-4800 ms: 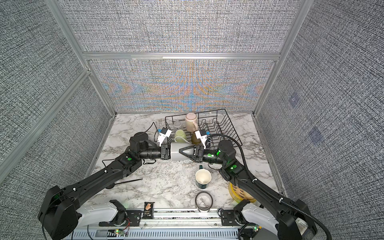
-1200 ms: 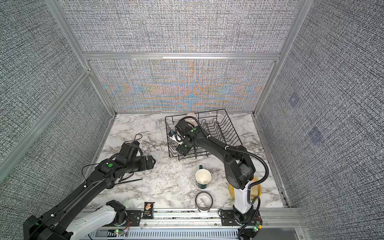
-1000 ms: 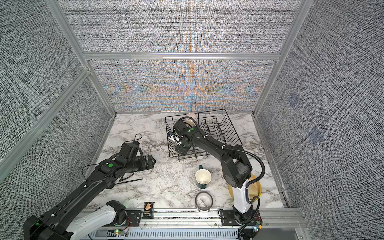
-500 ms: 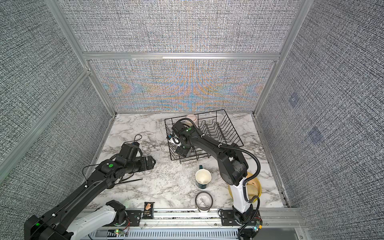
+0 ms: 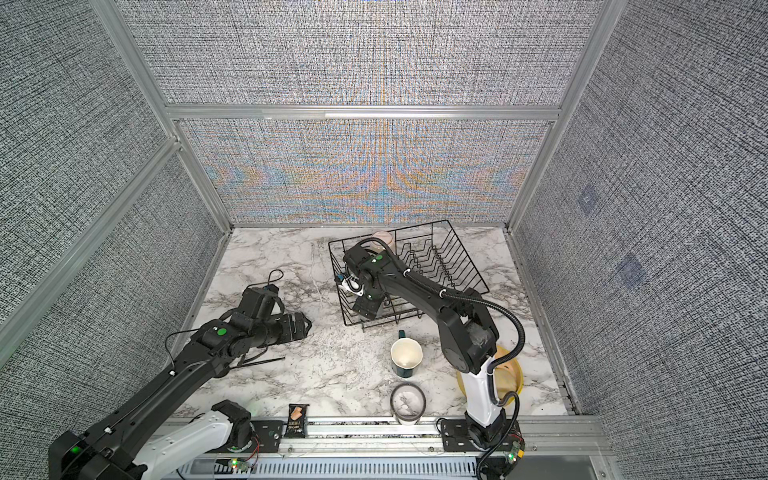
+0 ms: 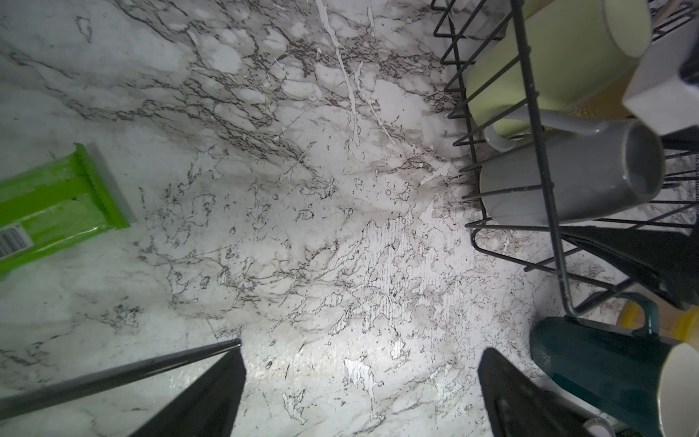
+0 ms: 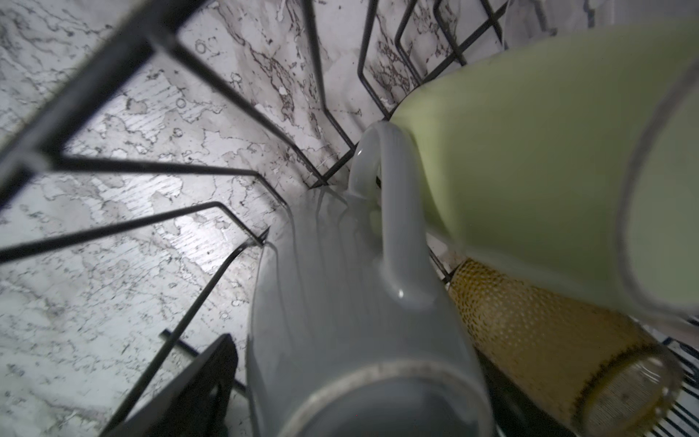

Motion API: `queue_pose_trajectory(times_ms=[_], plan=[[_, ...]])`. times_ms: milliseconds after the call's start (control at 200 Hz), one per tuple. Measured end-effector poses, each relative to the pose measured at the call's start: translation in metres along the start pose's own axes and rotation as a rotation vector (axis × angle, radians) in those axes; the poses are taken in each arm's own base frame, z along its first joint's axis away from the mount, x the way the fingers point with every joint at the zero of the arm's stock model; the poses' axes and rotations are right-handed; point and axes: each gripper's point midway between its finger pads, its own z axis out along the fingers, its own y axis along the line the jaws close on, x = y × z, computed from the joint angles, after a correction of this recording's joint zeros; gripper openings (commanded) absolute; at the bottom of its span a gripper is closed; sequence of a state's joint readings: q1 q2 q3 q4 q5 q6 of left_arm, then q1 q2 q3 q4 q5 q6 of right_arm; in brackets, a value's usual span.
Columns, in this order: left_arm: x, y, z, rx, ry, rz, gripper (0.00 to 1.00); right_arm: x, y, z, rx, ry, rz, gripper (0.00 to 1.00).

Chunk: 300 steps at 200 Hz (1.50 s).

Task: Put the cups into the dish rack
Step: 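Lower the grey mug upright into the rack with the right gripper, then open the right gripper and move it toward the dark green mug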

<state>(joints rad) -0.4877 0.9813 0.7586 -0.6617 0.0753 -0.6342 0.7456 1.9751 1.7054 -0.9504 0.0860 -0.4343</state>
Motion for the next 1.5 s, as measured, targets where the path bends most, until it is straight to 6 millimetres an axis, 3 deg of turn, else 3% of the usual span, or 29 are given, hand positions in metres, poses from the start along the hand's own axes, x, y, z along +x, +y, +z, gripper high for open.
queue_pose_trajectory(times_ms=[220,425,520,685,900,1131,1501], plan=[[0.002,-0.006,0.0,0.037,0.011,0.0,0.97,0.003,0.008,-0.028,-0.019,-0.027,0.023,0.88],[0.004,-0.019,-0.003,0.112,0.017,0.014,0.97,0.01,0.015,-0.078,-0.011,-0.092,0.109,0.88],[0.006,-0.024,-0.004,0.15,0.019,0.021,0.97,0.021,0.02,-0.099,-0.002,-0.119,0.172,0.88],[0.011,-0.031,-0.004,0.205,0.033,0.032,0.98,0.059,0.036,-0.115,-0.003,-0.101,0.275,0.88],[0.017,-0.039,-0.007,0.254,0.062,0.051,0.98,0.113,0.052,-0.119,0.014,-0.082,0.452,0.88],[0.021,-0.042,-0.006,0.274,0.09,0.051,0.98,0.153,0.06,-0.122,0.032,-0.107,0.606,0.9],[0.018,-0.051,-0.003,0.308,0.098,0.034,0.98,0.171,0.085,-0.091,-0.07,-0.022,0.76,0.84]])
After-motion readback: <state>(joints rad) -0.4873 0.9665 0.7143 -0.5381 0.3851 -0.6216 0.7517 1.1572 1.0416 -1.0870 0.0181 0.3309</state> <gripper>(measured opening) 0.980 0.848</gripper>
